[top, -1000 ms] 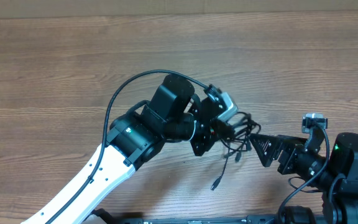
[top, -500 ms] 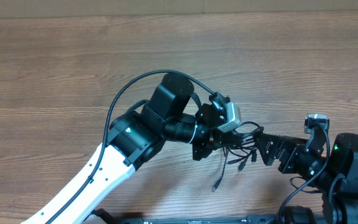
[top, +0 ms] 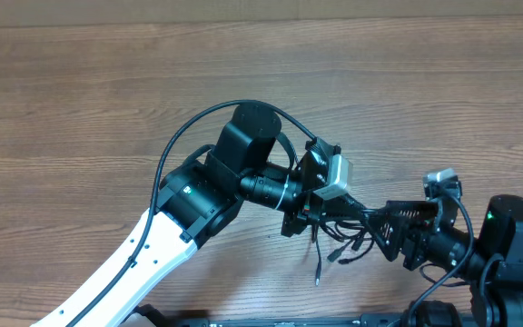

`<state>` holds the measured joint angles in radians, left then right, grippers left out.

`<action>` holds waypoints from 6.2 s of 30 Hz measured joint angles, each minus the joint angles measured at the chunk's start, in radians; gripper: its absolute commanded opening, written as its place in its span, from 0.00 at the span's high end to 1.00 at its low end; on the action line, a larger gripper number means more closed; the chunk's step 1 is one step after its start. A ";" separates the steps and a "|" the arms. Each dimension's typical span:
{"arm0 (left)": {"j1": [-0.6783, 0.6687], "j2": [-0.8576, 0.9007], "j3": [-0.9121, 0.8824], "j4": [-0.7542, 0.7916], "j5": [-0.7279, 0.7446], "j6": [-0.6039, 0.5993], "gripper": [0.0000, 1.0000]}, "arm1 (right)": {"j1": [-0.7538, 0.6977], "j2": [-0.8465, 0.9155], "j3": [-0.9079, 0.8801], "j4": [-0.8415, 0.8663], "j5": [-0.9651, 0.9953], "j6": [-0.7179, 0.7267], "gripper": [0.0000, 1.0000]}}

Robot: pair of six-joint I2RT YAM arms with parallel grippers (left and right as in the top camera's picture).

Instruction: Untangle cables

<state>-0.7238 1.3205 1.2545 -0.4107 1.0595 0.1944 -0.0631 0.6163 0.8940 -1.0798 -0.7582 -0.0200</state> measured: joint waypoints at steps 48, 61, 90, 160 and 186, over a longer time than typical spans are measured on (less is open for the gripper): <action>0.000 -0.017 0.000 -0.031 -0.314 0.000 0.06 | 0.000 0.000 0.000 0.042 -0.193 -0.060 0.96; 0.000 -0.013 0.000 -0.051 -0.290 0.011 0.96 | -0.001 0.000 0.000 0.040 -0.278 -0.130 0.43; 0.071 -0.009 0.000 0.060 -0.776 -0.771 0.96 | -0.001 0.000 0.000 -0.058 -0.177 -0.190 0.96; 0.134 -0.008 -0.001 0.333 0.170 -0.326 0.96 | -0.001 0.000 -0.005 -0.042 -0.248 -0.379 0.81; 0.135 -0.005 0.001 -0.129 -0.897 -0.938 0.85 | -0.001 0.000 -0.006 -0.051 -0.247 -0.377 0.96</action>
<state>-0.5892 1.3155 1.2552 -0.5396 0.1627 -0.7437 -0.0639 0.6163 0.8875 -1.1309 -1.0054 -0.3965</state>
